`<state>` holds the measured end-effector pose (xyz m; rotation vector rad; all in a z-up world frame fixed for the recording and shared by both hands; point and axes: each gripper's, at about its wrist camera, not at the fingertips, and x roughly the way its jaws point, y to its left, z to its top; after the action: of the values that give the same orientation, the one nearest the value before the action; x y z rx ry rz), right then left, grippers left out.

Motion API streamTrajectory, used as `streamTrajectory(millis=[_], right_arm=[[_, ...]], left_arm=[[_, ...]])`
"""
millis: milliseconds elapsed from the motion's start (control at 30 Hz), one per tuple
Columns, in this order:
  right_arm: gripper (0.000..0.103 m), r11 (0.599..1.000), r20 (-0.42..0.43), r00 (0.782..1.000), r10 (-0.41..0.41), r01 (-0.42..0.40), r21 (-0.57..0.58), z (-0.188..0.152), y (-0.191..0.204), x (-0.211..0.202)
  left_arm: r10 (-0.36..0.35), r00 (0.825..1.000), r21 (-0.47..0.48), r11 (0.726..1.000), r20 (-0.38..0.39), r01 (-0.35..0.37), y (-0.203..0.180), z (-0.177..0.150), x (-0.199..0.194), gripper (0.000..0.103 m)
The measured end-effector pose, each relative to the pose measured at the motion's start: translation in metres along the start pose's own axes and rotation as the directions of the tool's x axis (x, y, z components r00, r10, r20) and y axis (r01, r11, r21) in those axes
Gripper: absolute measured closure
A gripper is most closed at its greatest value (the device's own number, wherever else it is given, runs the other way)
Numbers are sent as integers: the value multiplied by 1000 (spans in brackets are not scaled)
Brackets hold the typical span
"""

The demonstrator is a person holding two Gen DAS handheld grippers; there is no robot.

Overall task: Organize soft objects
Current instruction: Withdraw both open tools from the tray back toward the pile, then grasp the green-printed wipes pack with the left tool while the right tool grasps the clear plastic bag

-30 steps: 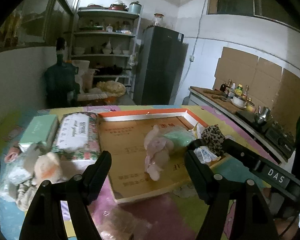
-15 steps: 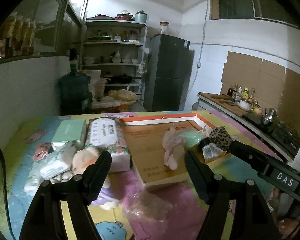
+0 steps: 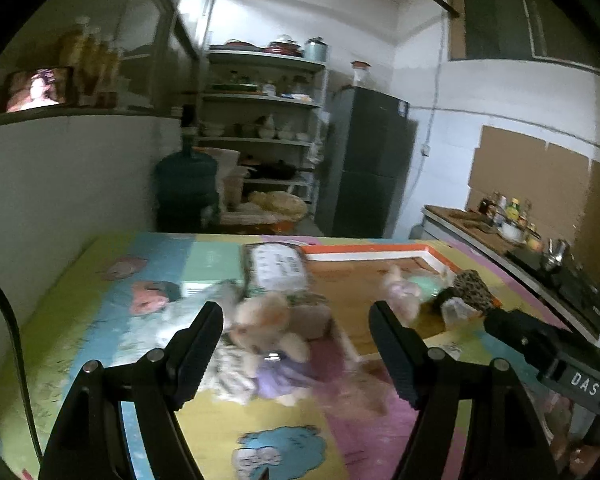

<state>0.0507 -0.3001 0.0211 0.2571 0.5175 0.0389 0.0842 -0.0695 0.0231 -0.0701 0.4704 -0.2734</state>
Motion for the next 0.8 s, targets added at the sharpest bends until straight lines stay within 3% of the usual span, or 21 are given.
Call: streamTrajectory(millis=[200, 300, 533, 800], right_arm=[[34, 999, -28, 999, 35, -36, -31, -8, 19, 6], [33, 992, -59, 994, 93, -97, -75, -14, 30, 14], [32, 942, -217, 961, 172, -225, -248, -42, 57, 57], [29, 912, -263, 955, 139, -227, -340, -48, 67, 90]], left_arm=[[50, 999, -48, 998, 17, -49, 37, -1, -13, 28], [73, 997, -69, 995, 24, -71, 55, -2, -19, 28], [104, 994, -103, 989, 22, -101, 83, -13, -30, 28], [142, 990, -130, 981, -9, -142, 111, -25, -28, 28]])
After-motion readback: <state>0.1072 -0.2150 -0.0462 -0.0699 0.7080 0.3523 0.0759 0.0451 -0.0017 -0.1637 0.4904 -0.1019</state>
